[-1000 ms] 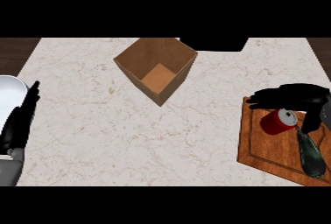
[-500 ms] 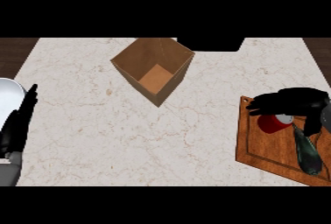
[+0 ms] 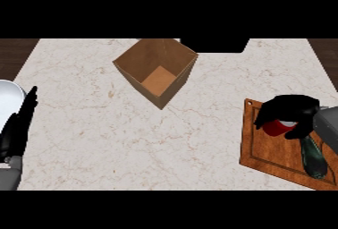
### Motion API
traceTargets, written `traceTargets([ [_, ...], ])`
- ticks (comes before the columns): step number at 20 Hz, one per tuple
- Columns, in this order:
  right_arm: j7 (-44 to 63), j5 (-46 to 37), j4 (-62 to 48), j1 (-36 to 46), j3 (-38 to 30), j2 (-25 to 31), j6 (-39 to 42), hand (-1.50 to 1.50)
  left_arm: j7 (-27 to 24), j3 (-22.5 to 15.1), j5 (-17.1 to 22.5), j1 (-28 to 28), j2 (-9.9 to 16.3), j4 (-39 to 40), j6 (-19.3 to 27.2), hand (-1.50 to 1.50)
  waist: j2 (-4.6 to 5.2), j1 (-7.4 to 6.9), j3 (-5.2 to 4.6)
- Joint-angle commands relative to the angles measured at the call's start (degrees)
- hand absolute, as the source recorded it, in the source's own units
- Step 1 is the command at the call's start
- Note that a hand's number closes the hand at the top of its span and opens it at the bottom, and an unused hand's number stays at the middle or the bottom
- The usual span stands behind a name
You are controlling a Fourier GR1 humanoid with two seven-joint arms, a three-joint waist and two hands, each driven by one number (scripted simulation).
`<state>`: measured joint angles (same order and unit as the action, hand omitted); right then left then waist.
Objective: Pick the can from the cutting board and place it in the cardboard box
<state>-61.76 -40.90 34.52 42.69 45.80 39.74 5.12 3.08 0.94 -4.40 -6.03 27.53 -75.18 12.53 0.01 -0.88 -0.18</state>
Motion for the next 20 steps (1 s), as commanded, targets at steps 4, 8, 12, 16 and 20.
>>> traceTargets([
  [4, -5.9, 1.6, -0.7, -2.1, -5.2, -4.3, -7.5, 1.50, 1.2, -0.6, -2.1, -1.1, -1.7, 0.2, 1.0, 0.00, 0.20, 0.50, 0.24],
  [8, -6.6, 2.6, -2.1, -1.6, -8.9, -5.2, -12.4, 1.50, -0.1, 0.8, -1.4, 1.0, -0.4, -1.3, -0.4, 0.00, 0.21, -0.09, 0.28],
  [12, 9.8, 5.5, -2.6, 0.2, -14.6, -7.1, -9.8, 1.50, 0.9, -0.1, -2.6, -0.3, -2.5, -0.8, 1.2, 0.00, 0.03, 0.58, 0.21],
  [16, 32.2, 9.9, -8.1, -0.8, -21.6, -9.1, -12.8, 1.50, 1.2, 1.8, -0.9, 0.5, -0.3, -0.2, -0.5, 0.00, -0.49, 2.03, 0.10],
  [20, 45.0, 8.5, -3.2, 3.1, -22.9, -10.7, -18.6, 1.50, 0.7, 1.8, -1.1, 1.4, -0.6, 0.1, -0.7, 0.00, -0.94, 2.24, 0.01],
])
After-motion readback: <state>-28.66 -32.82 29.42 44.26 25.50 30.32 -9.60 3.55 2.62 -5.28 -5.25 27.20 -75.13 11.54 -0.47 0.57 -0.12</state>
